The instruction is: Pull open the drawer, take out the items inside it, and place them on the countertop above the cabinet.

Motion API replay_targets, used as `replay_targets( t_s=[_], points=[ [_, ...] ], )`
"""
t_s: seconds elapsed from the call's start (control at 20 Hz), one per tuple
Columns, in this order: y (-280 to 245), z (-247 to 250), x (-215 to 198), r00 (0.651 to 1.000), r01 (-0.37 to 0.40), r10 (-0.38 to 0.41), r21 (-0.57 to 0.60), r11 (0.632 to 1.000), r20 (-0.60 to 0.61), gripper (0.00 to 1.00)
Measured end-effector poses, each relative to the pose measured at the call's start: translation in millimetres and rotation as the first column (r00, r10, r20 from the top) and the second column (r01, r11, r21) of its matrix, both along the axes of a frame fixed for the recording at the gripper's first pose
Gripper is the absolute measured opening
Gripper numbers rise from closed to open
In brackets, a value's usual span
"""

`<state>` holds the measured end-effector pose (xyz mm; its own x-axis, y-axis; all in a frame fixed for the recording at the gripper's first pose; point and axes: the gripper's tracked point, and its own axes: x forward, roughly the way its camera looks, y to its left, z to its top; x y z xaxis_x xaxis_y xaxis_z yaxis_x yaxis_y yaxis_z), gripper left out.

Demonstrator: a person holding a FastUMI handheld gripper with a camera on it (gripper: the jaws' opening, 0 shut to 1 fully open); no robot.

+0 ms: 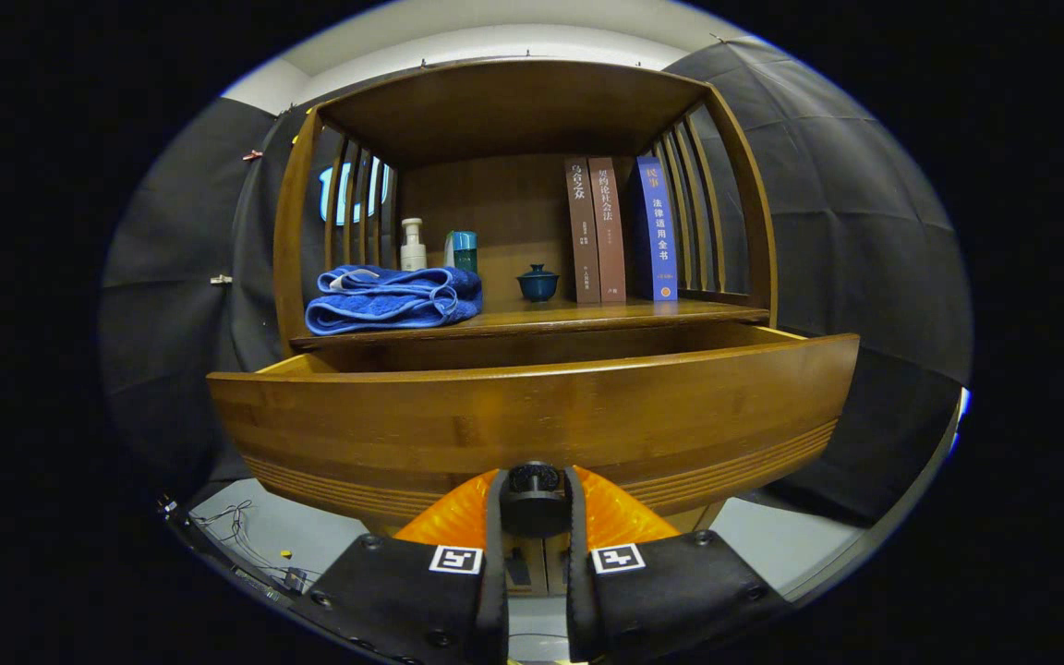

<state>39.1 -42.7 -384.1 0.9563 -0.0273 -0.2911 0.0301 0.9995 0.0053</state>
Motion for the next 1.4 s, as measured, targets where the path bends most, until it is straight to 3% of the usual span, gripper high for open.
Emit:
replay_targets(
  t_s=[0.45,0.65,0.8,0.95,1.2,1.4],
  points=[
    [-6,-1,-55,0.999,-0.014,0.015,0.022,1.0,-0.034,0.28],
    [-5,-3,-58,0.999,-0.032,0.032,0.004,0.999,-0.026,0.29],
    [-7,-4,-61,0.997,-0.037,0.035,-0.027,0.999,-0.062,0.48],
    [-5,17,-67,0.997,-0.023,0.021,-0.029,0.999,-0.069,1.0],
    [16,82,-68,0.99,-0.087,0.086,-0.008,0.996,-0.109,0.98],
    [20,115,-47,0.963,-0.097,0.093,-0.005,0.995,-0.253,0.99]
  ],
)
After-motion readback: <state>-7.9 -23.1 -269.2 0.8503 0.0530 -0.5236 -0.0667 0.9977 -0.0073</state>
